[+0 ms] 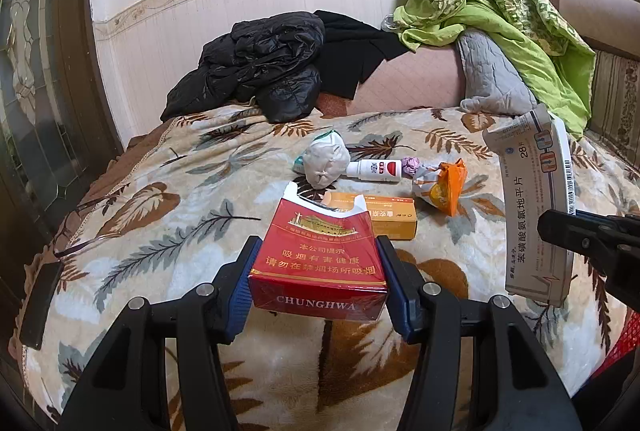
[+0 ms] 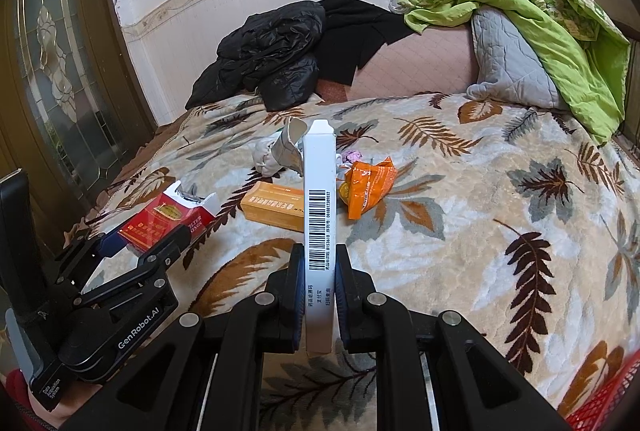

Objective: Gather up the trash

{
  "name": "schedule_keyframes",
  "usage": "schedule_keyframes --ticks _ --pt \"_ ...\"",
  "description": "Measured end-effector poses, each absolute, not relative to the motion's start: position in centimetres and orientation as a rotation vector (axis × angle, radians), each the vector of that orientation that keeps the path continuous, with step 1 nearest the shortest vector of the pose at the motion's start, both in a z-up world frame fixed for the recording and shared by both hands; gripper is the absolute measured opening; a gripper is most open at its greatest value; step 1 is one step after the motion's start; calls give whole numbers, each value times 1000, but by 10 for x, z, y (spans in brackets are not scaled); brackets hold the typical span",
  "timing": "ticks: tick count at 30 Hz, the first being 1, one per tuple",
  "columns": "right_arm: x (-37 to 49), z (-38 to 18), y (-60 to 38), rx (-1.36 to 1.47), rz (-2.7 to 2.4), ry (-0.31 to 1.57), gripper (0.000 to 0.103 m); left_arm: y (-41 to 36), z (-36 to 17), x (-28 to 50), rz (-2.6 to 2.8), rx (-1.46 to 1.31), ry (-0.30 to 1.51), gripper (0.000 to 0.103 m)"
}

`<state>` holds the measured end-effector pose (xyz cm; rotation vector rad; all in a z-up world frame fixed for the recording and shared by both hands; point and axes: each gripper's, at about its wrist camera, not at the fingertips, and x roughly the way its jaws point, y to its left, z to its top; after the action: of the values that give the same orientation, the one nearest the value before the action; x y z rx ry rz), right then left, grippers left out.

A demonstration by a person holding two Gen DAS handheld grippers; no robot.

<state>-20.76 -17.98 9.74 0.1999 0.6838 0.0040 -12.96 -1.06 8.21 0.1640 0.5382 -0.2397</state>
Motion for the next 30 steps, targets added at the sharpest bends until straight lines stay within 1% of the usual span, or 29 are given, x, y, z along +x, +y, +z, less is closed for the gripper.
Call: schedule_keyframes --ticks 19,25,30 --pt "-223 107 -187 242 -13 656 14 -13 81 -133 -256 175 537 55" --pt "-256 116 -207 329 -23 644 14 -15 88 -146 -352 133 544 55" --pt "-303 125 -243 391 -69 631 14 -38 105 -175 -519 101 536 55"
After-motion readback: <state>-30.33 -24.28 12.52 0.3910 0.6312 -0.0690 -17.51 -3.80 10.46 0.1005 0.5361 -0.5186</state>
